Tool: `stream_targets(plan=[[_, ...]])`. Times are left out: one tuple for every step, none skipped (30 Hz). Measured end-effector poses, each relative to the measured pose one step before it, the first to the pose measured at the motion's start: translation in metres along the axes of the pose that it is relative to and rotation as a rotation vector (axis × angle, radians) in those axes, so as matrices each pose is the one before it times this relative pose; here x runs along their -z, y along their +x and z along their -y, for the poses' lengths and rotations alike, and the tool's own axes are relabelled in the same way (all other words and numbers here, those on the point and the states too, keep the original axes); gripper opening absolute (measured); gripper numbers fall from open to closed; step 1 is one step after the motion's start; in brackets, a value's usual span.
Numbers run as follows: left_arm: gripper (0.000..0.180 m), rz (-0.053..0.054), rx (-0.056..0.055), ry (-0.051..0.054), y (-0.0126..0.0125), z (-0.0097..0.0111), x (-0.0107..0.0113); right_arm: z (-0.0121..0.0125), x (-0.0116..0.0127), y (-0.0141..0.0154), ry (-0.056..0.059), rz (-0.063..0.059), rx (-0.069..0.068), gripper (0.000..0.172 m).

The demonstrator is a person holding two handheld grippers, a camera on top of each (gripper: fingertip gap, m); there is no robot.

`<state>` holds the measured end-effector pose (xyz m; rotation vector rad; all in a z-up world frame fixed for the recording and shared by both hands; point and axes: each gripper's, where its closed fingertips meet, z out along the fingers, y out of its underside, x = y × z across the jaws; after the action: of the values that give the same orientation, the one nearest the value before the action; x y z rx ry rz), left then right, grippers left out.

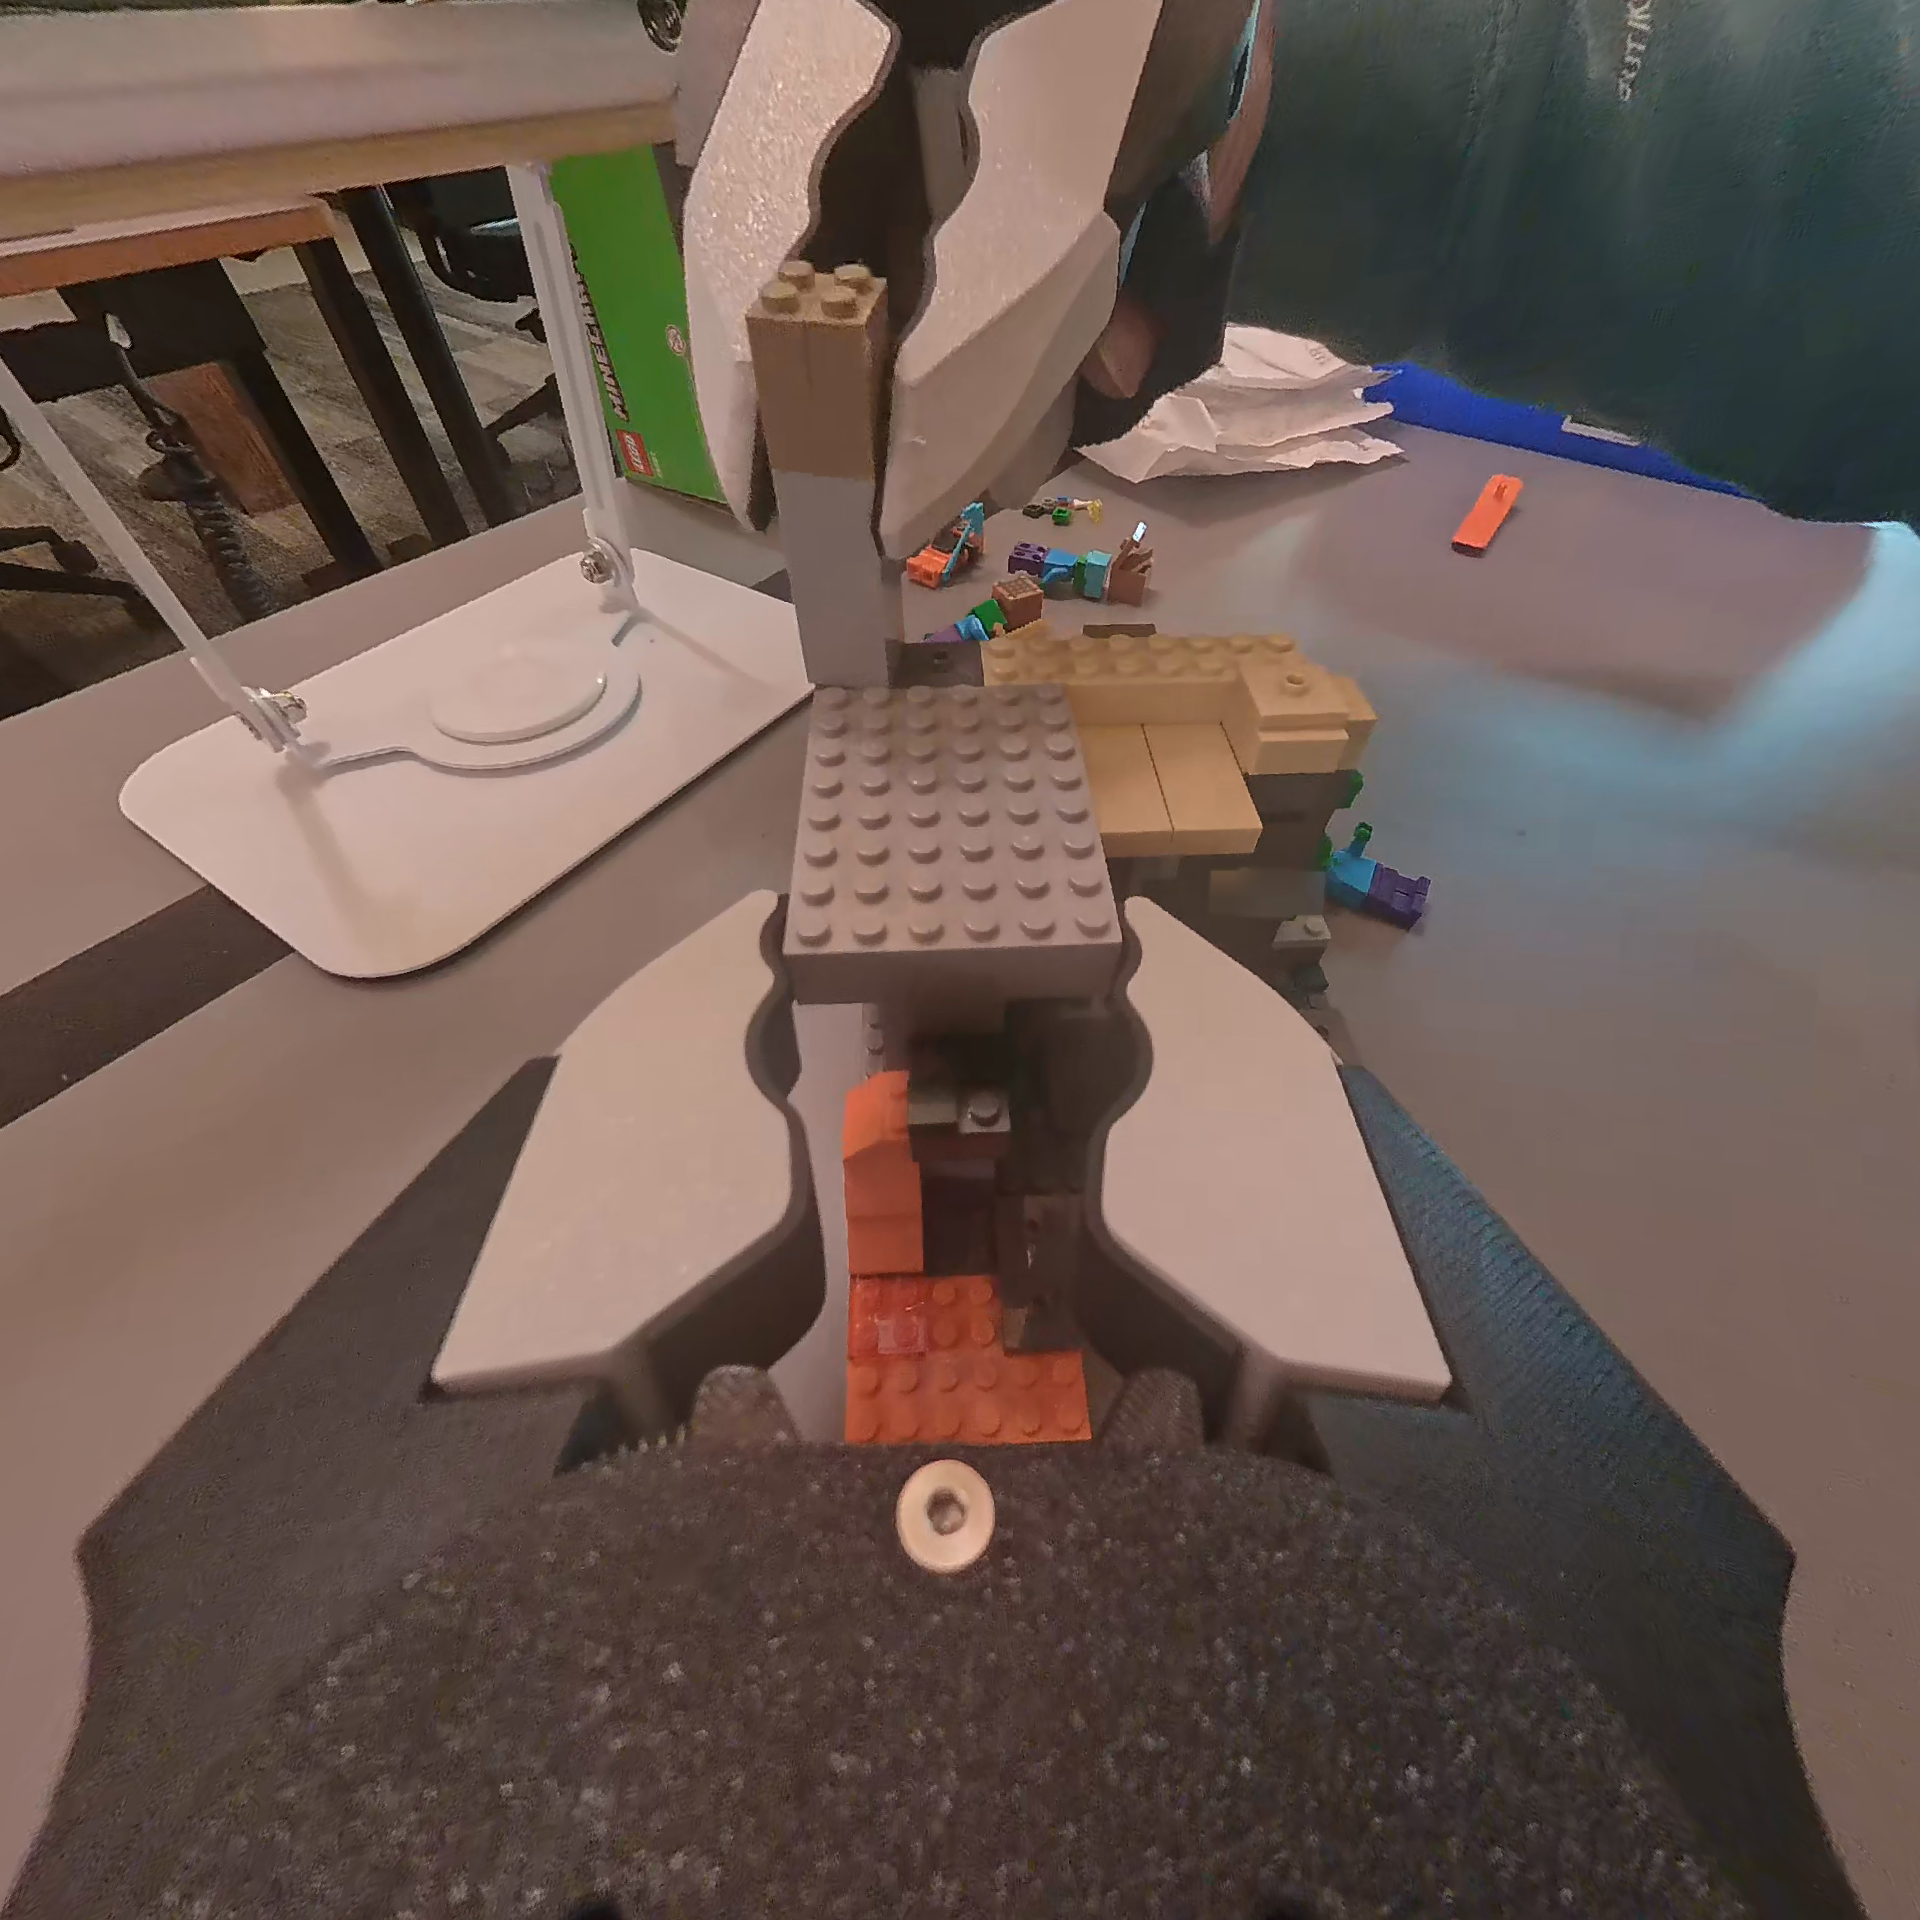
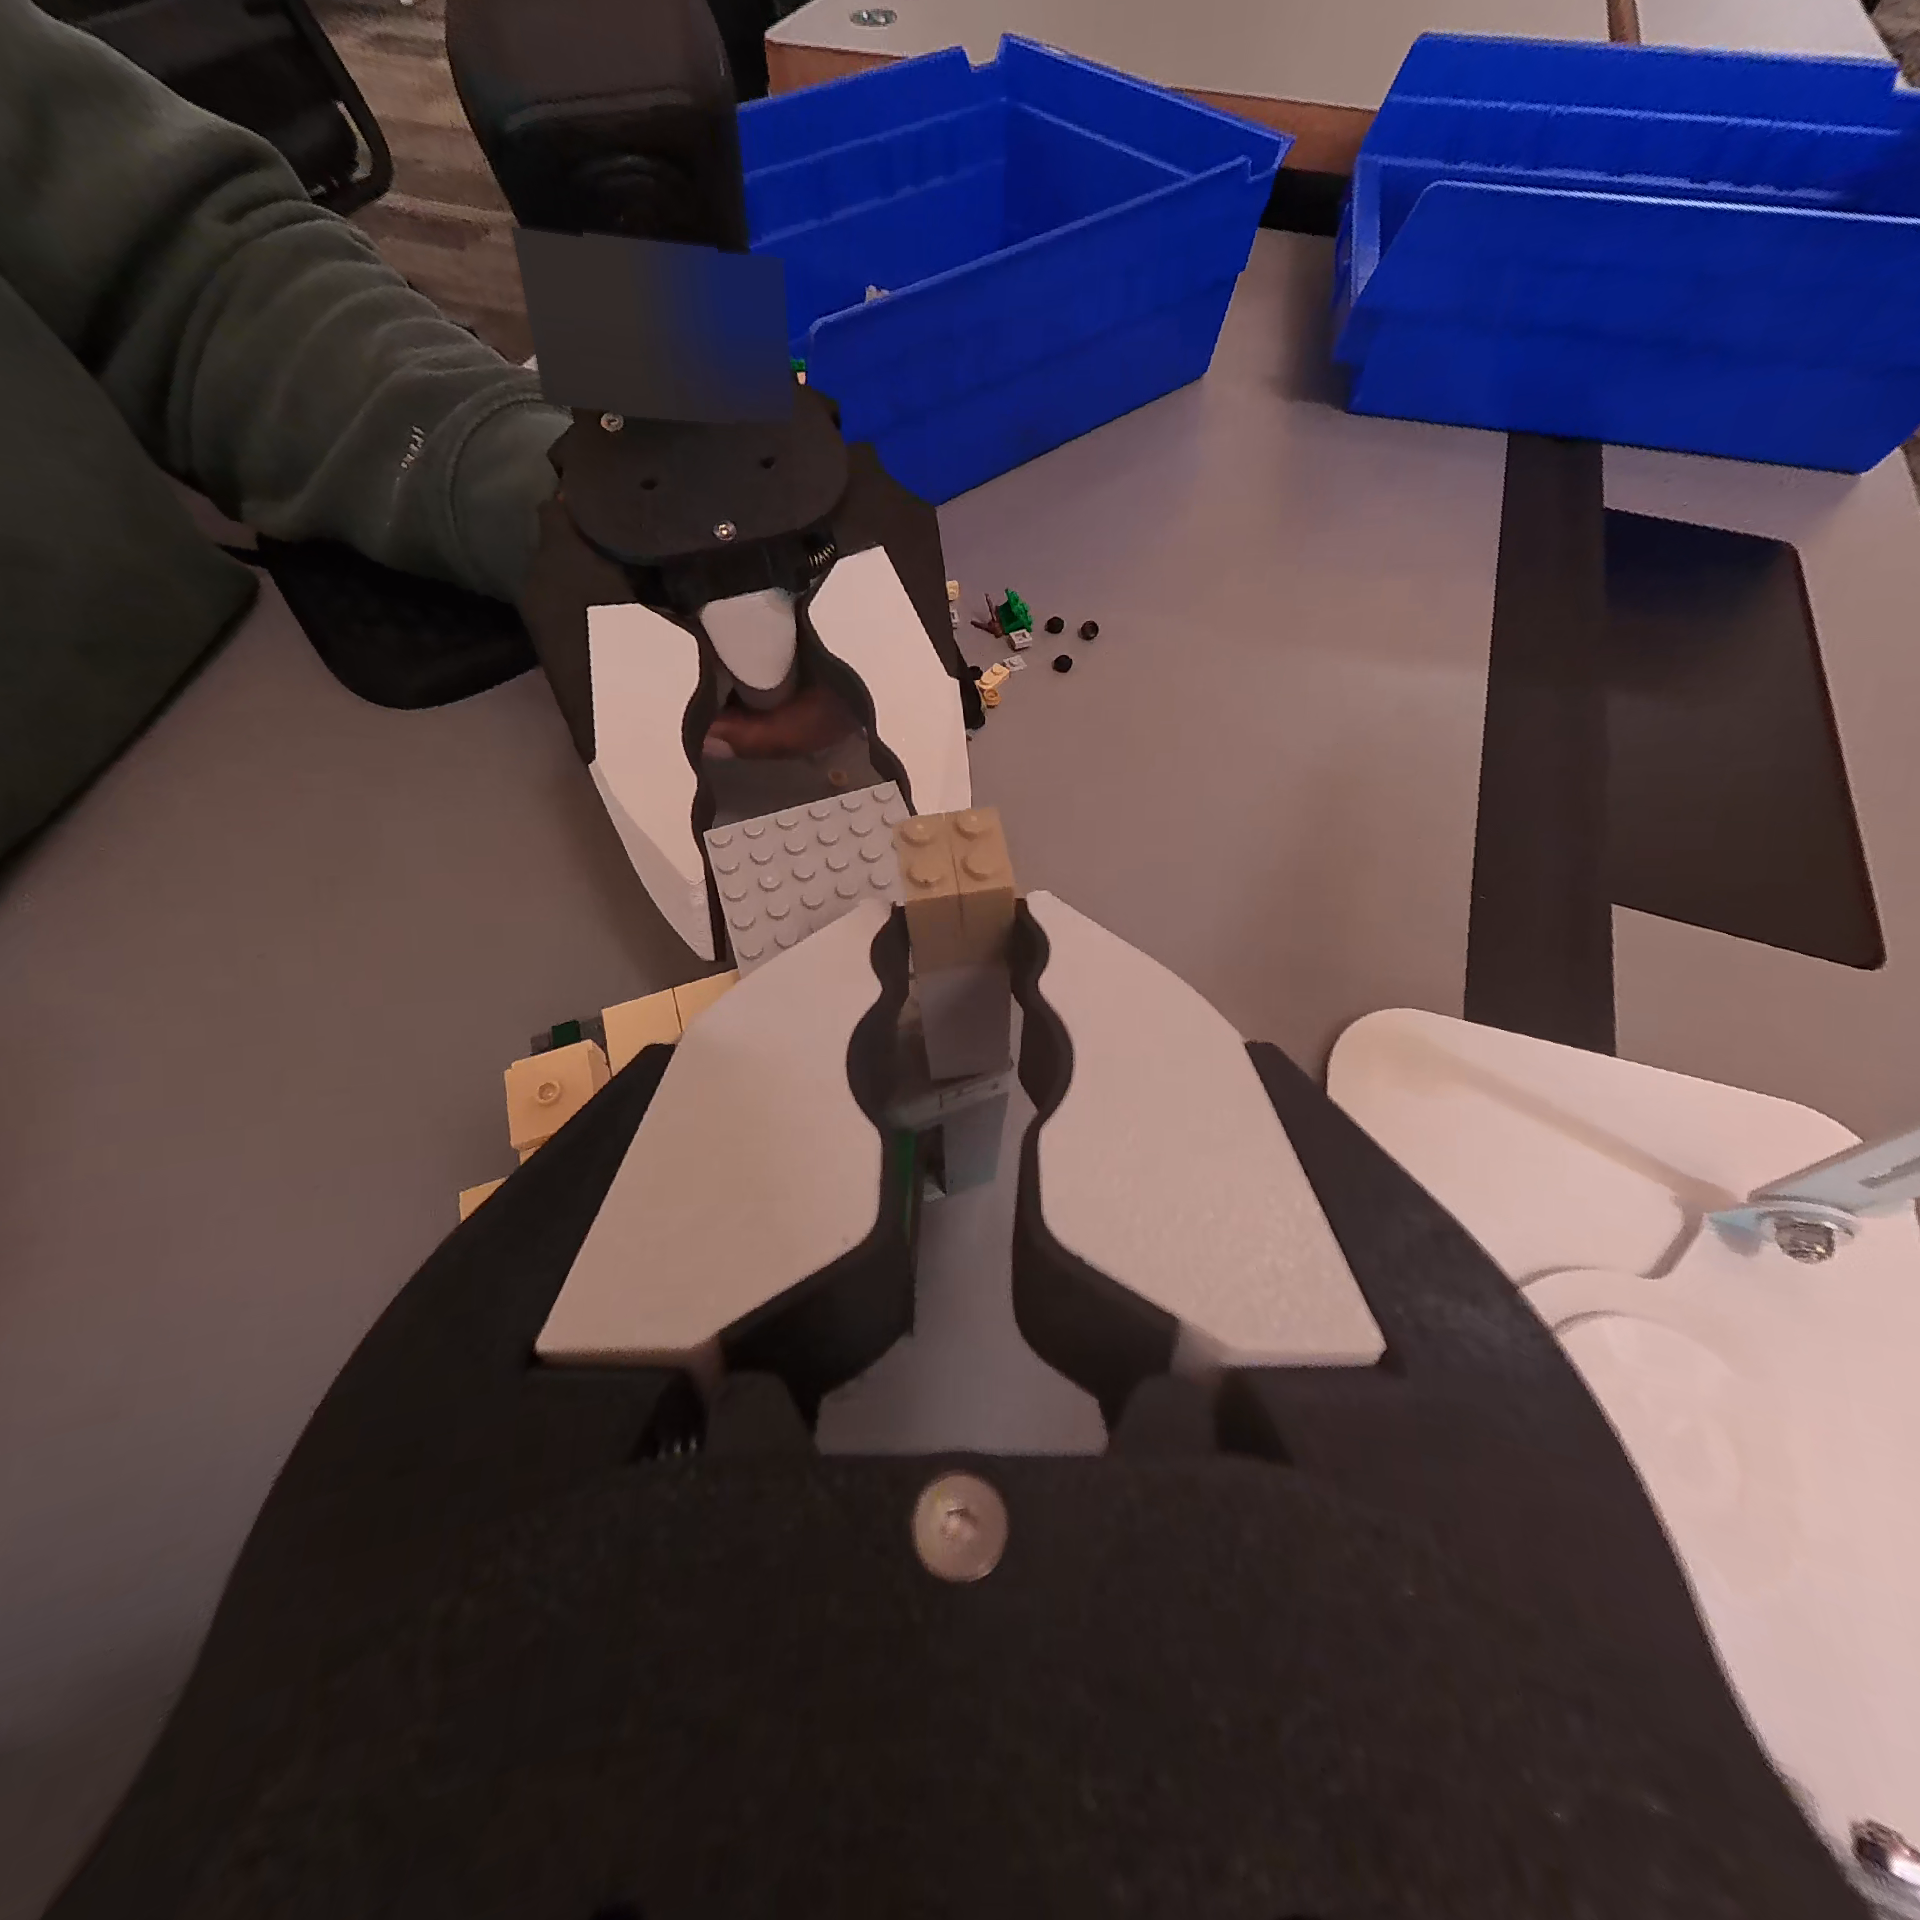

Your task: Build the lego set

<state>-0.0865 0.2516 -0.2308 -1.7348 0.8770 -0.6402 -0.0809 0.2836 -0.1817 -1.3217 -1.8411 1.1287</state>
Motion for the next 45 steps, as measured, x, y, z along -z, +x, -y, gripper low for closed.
stream_targets(plan=[[0.056,-0.0015,0.0008,0.0008,0.00012,0.00000,-0.00006,-0.00013,0.00043,-0.00023,0.0021,0.0038,0.0011,0.018],[0.056,-0.0022,0.0009,0.0009,0.00014,0.00009,0.00003,-0.00021,0.00046,-0.00036,0.0027,0.0049,0.0005,0.018],[0.056,-0.0025,0.0005,0.0004,0.00008,-0.00006,-0.00001,-0.00016,0.00065,-0.00018,0.0041,0.0053,-0.0006,0.018],[0.056,-0.0032,-0.0002,0.0007,0.00028,-0.00005,0.00007,-0.00020,0.00054,-0.00016,0.0053,0.0075,-0.0034,0.018],[0.056,-0.0037,-0.0009,0.0013,0.00028,0.00007,-0.00010,-0.00018,0.00054,-0.00016,0.0064,0.0090,-0.0046,0.018],[0.056,-0.0039,-0.0007,0.0007,0.00012,-0.00004,0.00004,-0.00015,0.00062,-0.00012,0.0081,0.0091,-0.0056,0.018],[0.056,-0.0050,-0.0016,0.0001,0.00009,0.00004,-0.00007,-0.00009,0.00056,0.00022,0.0092,0.0075,-0.0048,0.018],[0.056,-0.0072,-0.0023,-0.0002,0.00003,0.00002,-0.00012,-0.00013,0.00052,0.00026,0.0105,0.0073,-0.0057,0.018],[0.056,-0.0093,-0.0037,-0.0014,-0.00005,0.00002,-0.00016,-0.00004,0.00045,0.00004,0.0097,0.0080,-0.0070,0.018],[0.056,-0.0117,-0.0036,-0.0024,-0.00007,0.00005,-0.00026,-0.00018,0.00068,0.00008,0.0069,0.0067,-0.0060,0.018],[0.056,-0.0156,-0.0028,-0.0033,0.00005,-0.00005,-0.00022,-0.00020,0.00058,-0.00009,0.0051,0.0068,-0.0052,0.018],[0.056,-0.0187,-0.0048,-0.0036,-0.00009,-0.00004,-0.00029,-0.00026,0.00074,-0.00033,0.0032,0.0067,-0.0029,0.018],[0.056,-0.0193,-0.0060,-0.0021,-0.00025,0.00003,-0.00035,-0.00037,0.00084,-0.00036,0.0025,0.0052,-0.0042,0.018],[0.056,-0.0214,-0.0044,-0.0023,-0.00014,0.00005,-0.00042,-0.00032,0.00092,-0.00012,0.0032,0.0028,-0.0059,0.018],[0.056,-0.0215,-0.0057,-0.0018,-0.00009,0.00011,-0.00044,-0.00033,0.00094,-0.00055,0.0037,0.0025,-0.0043,0.018],[0.056,-0.0208,-0.0060,-0.0019,0.00005,0.00012,-0.00047,-0.00039,0.00091,-0.00036,0.0031,-0.0003,-0.0043,0.018],[0.056,-0.0216,-0.0079,-0.0015,0.00014,0.00007,-0.00052,-0.00036,0.00092,-0.00069,0.0020,-0.0017,-0.0030,0.018],[0.056,-0.0228,-0.0061,-0.0002,0.00027,0.00021,-0.00052,-0.00038,0.00057,-0.00101,0.0002,-0.0029,0.0010,0.017],[0.056,-0.0247,-0.0043,-0.0004,0.00049,0.00014,-0.00064,-0.00031,0.00053,-0.00107,-0.0019,-0.0055,0.0032,0.017],[0.056,-0.0237,-0.0054,0.0003,0.00045,0.00028,-0.00053,-0.00025,0.00036,-0.00143,-0.0027,-0.0057,0.0039,0.017],[0.056,-0.0218,-0.0043,-0.0005,0.00043,0.00012,-0.00060,-0.00026,0.00018,-0.00144,-0.0013,-0.0072,0.0050,0.017],[0.056,-0.0186,-0.0047,-0.0011,0.00026,0.00008,-0.00039,-0.00020,0.00053,-0.00115,0.0004,-0.0081,0.0055,0.017],[0.056,-0.0165,-0.0042,-0.0010,0.00020,0.00006,-0.00031,-0.00032,0.00054,-0.00087,0.0018,-0.0084,0.0007,0.017],[0.056,-0.0160,-0.0032,0.0001,0.00036,0.00015,-0.00022,-0.00022,0.00073,-0.00102,0.0033,-0.0060,-0.0001,0.017],[0.056,-0.0148,-0.0018,0.0007,0.00032,0.00015,-0.00036,-0.00031,0.00071,-0.00090,0.0042,-0.0048,-0.0002,0.017],[0.056,-0.0127,-0.0019,0.0007,0.00001,0.00013,-0.00026,-0.00020,0.00065,-0.00052,0.0046,-0.0039,0.0002,0.017],[0.056,-0.0109,-0.0018,0.0020,0.00005,0.00013,-0.00020,-0.00029,0.00052,-0.00049,0.0041,-0.0021,0.0017,0.017],[0.056,-0.0083,-0.0004,0.0031,-0.00025,0.00012,-0.00012,-0.00019,0.00040,-0.00011,0.0021,-0.0018,0.0013,0.017],[0.056,-0.0069,0.0010,0.0049,-0.00024,0.00011,0.00015,0.00001,0.00009,-0.00034,0.0019,-0.0010,0.0022,0.017],[0.056,-0.0039,0.0044,0.0059,-0.00019,0.00013,0.00009,0.00014,-0.00033,-0.00006,0.0039,-0.0052,0.0032,0.017],[0.056,0.0002,0.0053,0.0042,-0.00010,0.00003,0.00007,0.00015,-0.00037,0.00001,0.0048,-0.0082,0.0003,0.017],[0.056,0.0052,0.0015,0.0027,-0.00002,0.00005,-0.00003,0.00009,-0.00002,-0.00001,0.0060,-0.0134,0.0063,0.017],[0.056,0.0054,0.0000,0.0012,0.00034,0.00011,-0.00015,-0.00009,0.00011,0.00011,0.0077,-0.0178,0.0028,0.017],[0.056,0.0062,-0.0018,0.0007,0.00010,0.00004,-0.00011,0.00001,0.00027,-0.00012,0.0120,-0.0177,-0.0013,0.017],[0.056,0.0037,0.0015,0.0003,0.00018,0.00006,-0.00019,-0.00018,0.00047,0.00047,0.0154,-0.0199,-0.0054,0.017],[0.056,0.0029,-0.0004,0.0009,0.00020,-0.00003,-0.00005,-0.00020,0.00098,0.00003,0.0166,-0.0182,-0.0056,0.017],[0.056,0.0011,-0.0012,0.0013,0.00021,0.00017,-0.00018,-0.00029,0.00108,-0.00019,0.0185,-0.0164,-0.0039,0.017],[0.056,-0.0011,0.0005,0.0036,0.00017,0.00038,-0.00029,-0.00031,0.00117,-0.00041,0.0207,-0.0101,-0.0054,0.017],[0.056,-0.0019,-0.0010,0.0023,0.00020,0.00033,-0.00026,0.00014,0.00058,-0.00022,0.0215,-0.0044,-0.0092,0.018],[0.056,-0.0031,-0.0003,-0.0002,0.00006,-0.00002,0.00004,0.00015,0.00021,-0.00008,0.0136,0.0009,-0.0070,0.018],[0.056,-0.0033,-0.0009,-0.0021,-0.00006,-0.00034,0.00012,0.00011,-0.00029,0.00000,0.0046,0.0041,-0.0023,0.018],[0.056,-0.0029,-0.0006,-0.0015,-0.00002,-0.00030,0.00020,0.00004,-0.00045,-0.00016,-0.0018,0.0078,0.0002,0.018],[0.056,-0.0026,0.0020,0.0006,0.00001,-0.00015,0.00009,-0.00006,-0.00047,0.00008,-0.0041,0.0103,-0.0027,0.018],[0.056,-0.0019,0.0017,0.0005,-0.00007,-0.00004,0.00004,0.00001,-0.00031,0.00035,-0.0018,0.0111,-0.0067,0.018],[0.056,-0.0018,0.0008,-0.0001,-0.00005,-0.00003,0.00013,0.00019,-0.00060,0.00019,0.0010,0.0097,-0.0078,0.018]])
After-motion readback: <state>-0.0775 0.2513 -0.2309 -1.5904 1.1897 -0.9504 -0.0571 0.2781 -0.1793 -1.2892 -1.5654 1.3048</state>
